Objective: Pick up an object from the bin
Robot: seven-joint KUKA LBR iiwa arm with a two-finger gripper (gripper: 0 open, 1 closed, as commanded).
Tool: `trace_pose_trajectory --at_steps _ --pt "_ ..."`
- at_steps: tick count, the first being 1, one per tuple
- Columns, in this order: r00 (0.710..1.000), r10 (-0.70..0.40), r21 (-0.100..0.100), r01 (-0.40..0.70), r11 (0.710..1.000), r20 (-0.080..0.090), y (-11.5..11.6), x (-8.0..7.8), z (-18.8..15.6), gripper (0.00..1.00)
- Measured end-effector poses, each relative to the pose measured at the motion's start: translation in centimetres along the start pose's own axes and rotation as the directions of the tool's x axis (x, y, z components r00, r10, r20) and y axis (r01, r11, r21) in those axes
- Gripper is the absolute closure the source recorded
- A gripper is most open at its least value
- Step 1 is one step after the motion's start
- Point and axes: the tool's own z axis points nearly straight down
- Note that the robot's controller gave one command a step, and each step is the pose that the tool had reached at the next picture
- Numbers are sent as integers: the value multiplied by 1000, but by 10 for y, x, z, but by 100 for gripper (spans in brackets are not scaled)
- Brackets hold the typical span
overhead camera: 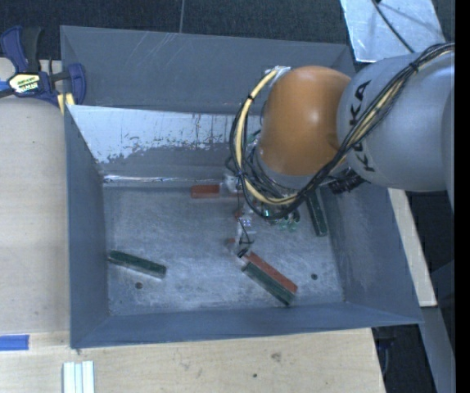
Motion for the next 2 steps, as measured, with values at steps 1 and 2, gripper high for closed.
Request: trace_pose_trajectory --at_steps 1,2 --pt "949 -315 4 315 949 4 -94 -20 68 0" --pt "855 -518 6 518 855 10 -76 -67 81 0"
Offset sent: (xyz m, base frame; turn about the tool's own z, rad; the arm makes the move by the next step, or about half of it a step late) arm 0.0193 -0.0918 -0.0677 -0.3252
